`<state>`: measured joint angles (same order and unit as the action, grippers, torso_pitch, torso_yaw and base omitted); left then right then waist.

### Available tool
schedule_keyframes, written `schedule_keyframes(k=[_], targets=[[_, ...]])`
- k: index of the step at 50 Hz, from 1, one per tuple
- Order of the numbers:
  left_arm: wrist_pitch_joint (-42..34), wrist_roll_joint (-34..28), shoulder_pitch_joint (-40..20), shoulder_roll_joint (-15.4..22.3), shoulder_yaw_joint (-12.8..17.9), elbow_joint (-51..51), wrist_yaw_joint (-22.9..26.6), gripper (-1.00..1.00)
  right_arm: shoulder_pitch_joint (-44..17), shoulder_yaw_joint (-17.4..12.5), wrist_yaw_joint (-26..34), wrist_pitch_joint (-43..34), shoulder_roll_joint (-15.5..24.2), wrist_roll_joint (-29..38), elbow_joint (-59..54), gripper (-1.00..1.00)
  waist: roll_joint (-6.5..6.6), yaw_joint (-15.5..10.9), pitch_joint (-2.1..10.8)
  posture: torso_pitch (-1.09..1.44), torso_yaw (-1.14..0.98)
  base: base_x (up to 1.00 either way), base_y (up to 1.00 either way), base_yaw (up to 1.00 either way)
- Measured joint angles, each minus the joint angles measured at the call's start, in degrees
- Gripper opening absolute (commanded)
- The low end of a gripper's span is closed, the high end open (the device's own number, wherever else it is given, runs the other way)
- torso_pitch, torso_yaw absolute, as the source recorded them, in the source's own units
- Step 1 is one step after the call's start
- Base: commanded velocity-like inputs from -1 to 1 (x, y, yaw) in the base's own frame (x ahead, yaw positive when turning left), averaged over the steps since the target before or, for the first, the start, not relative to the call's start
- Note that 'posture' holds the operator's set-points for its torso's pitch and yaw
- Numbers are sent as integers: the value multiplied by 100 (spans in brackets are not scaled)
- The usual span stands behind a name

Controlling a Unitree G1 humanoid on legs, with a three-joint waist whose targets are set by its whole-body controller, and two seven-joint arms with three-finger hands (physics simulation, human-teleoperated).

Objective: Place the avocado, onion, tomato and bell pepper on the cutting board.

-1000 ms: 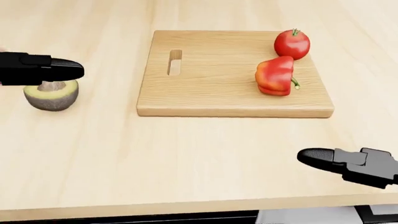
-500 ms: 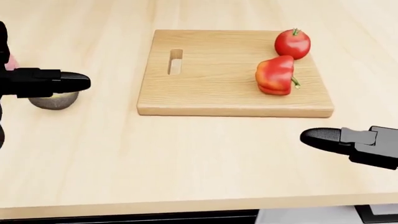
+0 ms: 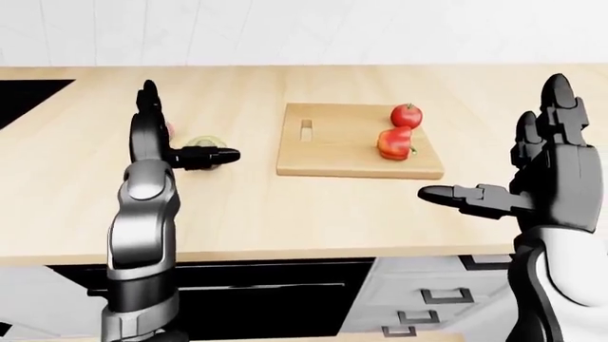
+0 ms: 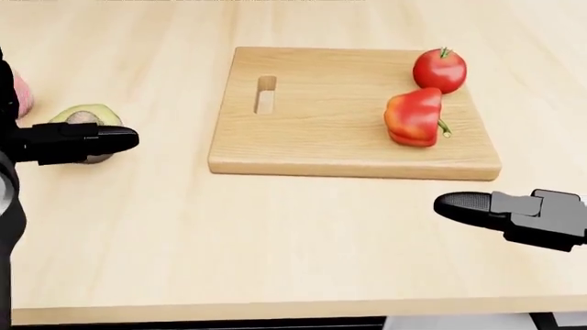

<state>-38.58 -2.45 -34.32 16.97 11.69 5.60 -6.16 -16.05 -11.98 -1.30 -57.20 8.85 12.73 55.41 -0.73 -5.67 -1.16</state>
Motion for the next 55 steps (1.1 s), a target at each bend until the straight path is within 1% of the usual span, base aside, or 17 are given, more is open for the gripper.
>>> schedule_keyframes(k=[5, 11, 19, 28, 32, 38, 39, 40, 41, 42, 43, 52, 55], targets=[[-51, -79, 76, -46, -36, 66, 14, 100, 64, -44, 15, 49, -20, -9, 9, 100, -8, -41, 8, 0, 15, 0, 0, 0], [23, -175, 154, -148, -120, -43, 64, 100, 110, -7, -20, 167, -59, -12, -90, 100, -15, -66, 13, 0, 15, 0, 0, 0], [106, -224, 190, -208, -120, -150, 80, 100, 149, -31, -39, 251, -74, -34, -125, 100, -29, -89, 14, 0, 15, 0, 0, 0], [307, -263, 273, -178, -116, -351, 74, 100, 236, -106, -22, 289, -72, -99, -85, 100, -27, -97, 22, 0, 15, 0, 0, 0], [307, -412, 344, -107, -99, -349, 85, 100, 294, -177, -1, 288, -64, -123, -23, 100, -29, -93, 20, 0, 15, 0, 0, 0], [333, -615, 406, -76, -59, -351, 122, 100, 271, -70, -43, 338, -84, -100, -127, 100, -23, -91, 25, 0, 15, 0, 0, 0], [327, -649, 411, -62, -61, -348, 131, 86, 275, -58, -46, 347, -90, -98, -136, 100, -23, -92, 25, 0, 15, 0, 0, 0], [319, -680, 410, -58, -55, -346, 139, 85, 279, -50, -50, 353, -96, -94, -139, 100, -22, -94, 24, 0, 15, 0, 0, 0], [311, -705, 409, -58, -46, -342, 147, 73, 281, -43, -52, 355, -100, -89, -139, 100, -22, -96, 24, 0, 15, 0, 0, 0], [308, -723, 408, -61, -35, -338, 154, 69, 283, -40, -55, 358, -104, -85, -140, 100, -21, -97, 25, 0, 15, 0, 0, 0], [312, -740, 411, -60, -35, -342, 162, 61, 286, -40, -54, 361, -105, -82, -137, 100, -20, -99, 27, 0, 15, 0, 0, 0], [512, -837, 359, -45, -60, -737, 198, 42, 320, -130, -5, 329, -90, -98, -52, 100, -22, -103, 35, 0, 15, 0, 0, 0], [566, -855, 376, -52, -72, -786, 205, 41, 328, -138, 10, 302, -80, -100, -12, 100, -26, -100, 36, 0, 15, 0, 0, 0]])
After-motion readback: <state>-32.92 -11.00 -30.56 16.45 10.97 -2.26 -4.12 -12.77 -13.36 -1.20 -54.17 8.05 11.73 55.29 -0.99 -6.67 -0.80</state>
